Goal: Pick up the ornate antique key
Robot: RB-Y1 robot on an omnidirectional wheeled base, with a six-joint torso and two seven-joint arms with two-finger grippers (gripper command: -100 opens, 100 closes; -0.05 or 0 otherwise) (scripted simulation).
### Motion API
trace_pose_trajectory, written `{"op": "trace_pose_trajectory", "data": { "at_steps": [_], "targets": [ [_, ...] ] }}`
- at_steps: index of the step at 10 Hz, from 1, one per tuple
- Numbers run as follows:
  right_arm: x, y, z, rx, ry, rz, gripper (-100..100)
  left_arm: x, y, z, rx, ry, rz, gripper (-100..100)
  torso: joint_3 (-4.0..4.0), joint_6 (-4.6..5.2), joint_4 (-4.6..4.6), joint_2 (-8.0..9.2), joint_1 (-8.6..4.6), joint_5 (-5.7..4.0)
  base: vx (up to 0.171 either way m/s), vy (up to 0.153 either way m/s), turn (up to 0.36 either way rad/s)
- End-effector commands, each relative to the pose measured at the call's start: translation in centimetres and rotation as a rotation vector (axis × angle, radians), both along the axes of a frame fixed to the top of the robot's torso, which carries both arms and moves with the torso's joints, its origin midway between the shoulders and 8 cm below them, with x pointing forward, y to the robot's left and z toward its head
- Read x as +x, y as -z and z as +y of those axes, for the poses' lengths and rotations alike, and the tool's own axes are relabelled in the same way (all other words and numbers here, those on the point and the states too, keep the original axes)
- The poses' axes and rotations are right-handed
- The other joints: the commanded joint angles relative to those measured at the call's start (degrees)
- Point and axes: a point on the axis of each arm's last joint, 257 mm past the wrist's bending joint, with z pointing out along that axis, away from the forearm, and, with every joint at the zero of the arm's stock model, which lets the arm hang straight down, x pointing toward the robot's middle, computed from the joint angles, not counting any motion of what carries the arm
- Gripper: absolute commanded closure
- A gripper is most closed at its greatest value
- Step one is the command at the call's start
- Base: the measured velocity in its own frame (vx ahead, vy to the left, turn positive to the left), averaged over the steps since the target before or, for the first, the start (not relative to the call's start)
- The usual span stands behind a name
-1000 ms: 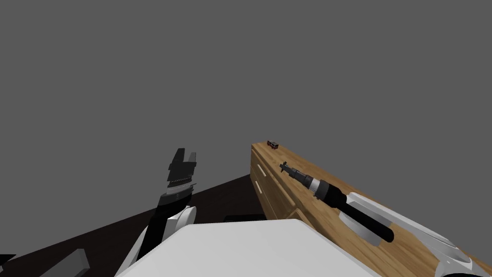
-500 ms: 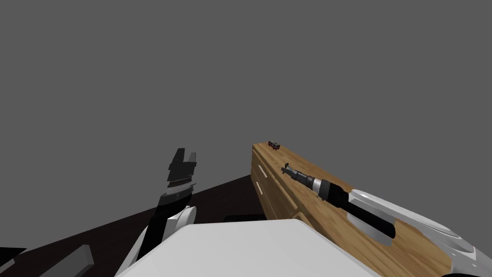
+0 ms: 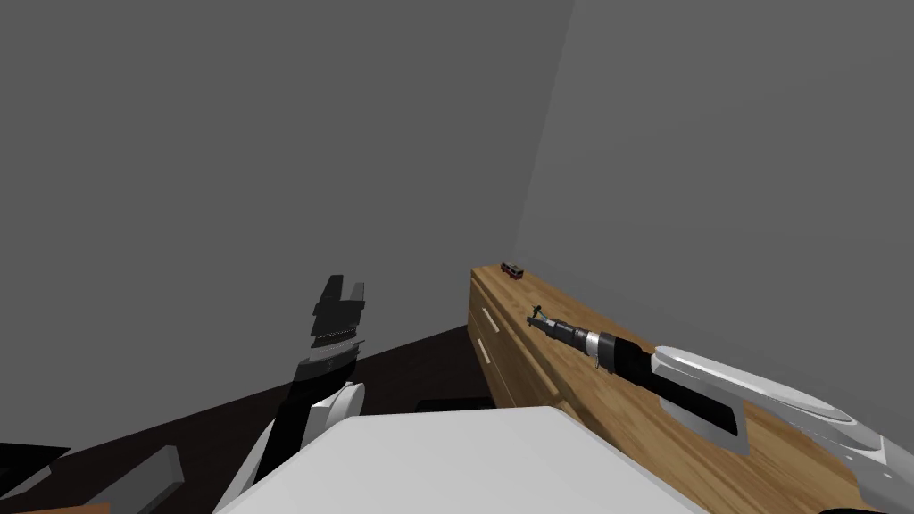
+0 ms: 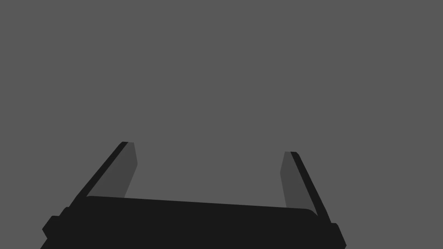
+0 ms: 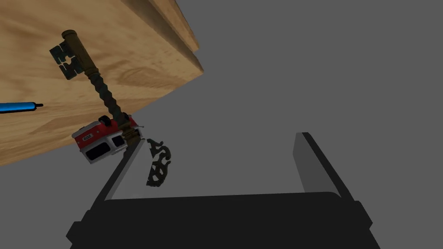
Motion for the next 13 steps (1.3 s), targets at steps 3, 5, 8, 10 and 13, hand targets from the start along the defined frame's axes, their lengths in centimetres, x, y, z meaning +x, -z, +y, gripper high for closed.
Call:
{"op": "trace_pose_trajectory", "data": {
  "at_steps": [3,5,8,10,13],
  "targets": [
    [-0.4,1.8,-2.7,-0.125,0.001,0.061,-100,0.0,0.0,0.0,0.000,0.000,0.000,0,0.01,0.00,0.00,0.01,-0.01,0.00,0.021,0.005,0.043],
    [-0.5,2.4,-3.7,-0.185,-0.013,0.085,-100,0.0,0.0,0.0,0.000,0.000,0.000,0,-0.01,0.01,0.00,-0.01,0.01,0.00,0.022,0.004,0.033],
    [-0.7,3.2,-5.5,-0.277,-0.026,0.123,-100,0.0,0.0,0.0,0.000,0.000,0.000,0,0.00,0.01,0.00,0.00,0.00,-0.01,0.020,0.005,0.037],
    [-0.8,3.9,-7.0,-0.352,-0.035,0.151,-100,0.0,0.0,0.0,0.000,0.000,0.000,0,-0.01,0.00,0.00,-0.01,0.03,0.00,0.025,0.010,0.056],
    [-0.9,4.4,-8.6,-0.441,-0.056,0.180,-100,0.0,0.0,0.0,0.000,0.000,0.000,0,-0.02,0.01,-0.01,-0.03,0.05,0.00,0.029,0.014,0.045]
  ]
}}
